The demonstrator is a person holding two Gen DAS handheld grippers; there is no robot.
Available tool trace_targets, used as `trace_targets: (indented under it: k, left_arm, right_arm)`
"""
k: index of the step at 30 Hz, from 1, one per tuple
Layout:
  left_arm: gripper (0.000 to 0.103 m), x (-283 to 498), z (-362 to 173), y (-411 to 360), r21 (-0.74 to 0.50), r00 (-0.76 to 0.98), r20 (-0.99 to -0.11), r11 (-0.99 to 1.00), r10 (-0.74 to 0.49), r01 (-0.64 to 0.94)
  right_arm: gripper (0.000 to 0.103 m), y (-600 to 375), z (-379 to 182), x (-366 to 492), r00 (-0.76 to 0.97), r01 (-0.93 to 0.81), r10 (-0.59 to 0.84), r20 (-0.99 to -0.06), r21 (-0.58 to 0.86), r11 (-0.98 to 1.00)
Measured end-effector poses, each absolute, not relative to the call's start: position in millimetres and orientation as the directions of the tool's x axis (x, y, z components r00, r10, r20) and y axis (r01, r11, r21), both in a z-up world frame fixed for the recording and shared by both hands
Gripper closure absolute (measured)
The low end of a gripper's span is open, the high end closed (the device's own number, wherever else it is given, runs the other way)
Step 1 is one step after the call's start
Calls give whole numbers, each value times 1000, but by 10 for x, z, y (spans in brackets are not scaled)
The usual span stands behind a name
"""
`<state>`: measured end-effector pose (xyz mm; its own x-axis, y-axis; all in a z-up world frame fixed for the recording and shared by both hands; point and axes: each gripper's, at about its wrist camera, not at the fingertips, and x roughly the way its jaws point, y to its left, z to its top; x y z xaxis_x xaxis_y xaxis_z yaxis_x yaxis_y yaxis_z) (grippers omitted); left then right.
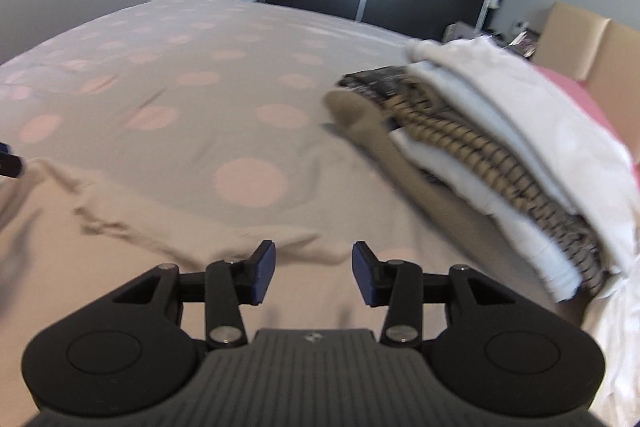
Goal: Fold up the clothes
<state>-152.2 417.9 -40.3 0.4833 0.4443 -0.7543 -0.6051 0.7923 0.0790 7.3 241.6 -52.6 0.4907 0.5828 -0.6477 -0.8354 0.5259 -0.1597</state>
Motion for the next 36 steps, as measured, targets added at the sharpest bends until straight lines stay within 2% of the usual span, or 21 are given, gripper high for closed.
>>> trace_targets:
  k: [5,6,8,9,11,13,21,27,36]
  left_arm:
    - [78,-1452,-545,3986,56,484,-786,823,385,-565]
    - [78,-1438,-577,3973,52,483,-790,826,377,-561]
    - [78,-1411,-640,3947,45,481,-799,833,362,-552]
    - [78,-1398,-672,3935,41,479,-803,836,354,-548]
    - [78,-1370,-735,3909,33,477,-811,842,338,-539]
    - [78,-1338,-799,3898,25,474,-820,846,322,-532]
    - [79,-1196,-935,3988,-12,524,-791,848,316,-530]
    - [79,-1055,-929,4249,-101,593,-745,827,306,-554]
    - [79,-735,-999,4530,-113,595,-736,807,323,-579]
  right_arm:
    - [61,2472,-687,-82,415,-870,584,-697,-117,478]
    - [65,2486,-721,-91,410,-871,581,-703,-114,477]
    - [67,2515,-789,-111,400,-873,573,-716,-107,476]
    - [76,2530,-823,-120,395,-874,569,-722,-104,475]
    - [85,2564,-901,-113,375,-879,559,-739,-92,468]
    - [86,2596,-981,-95,355,-884,552,-755,-80,460]
    - [87,2785,-1064,-16,350,-890,587,-730,-63,452]
    - [87,3017,-1013,132,344,-893,627,-699,-39,448]
    - [86,3364,-1076,447,337,-874,608,-719,1,485]
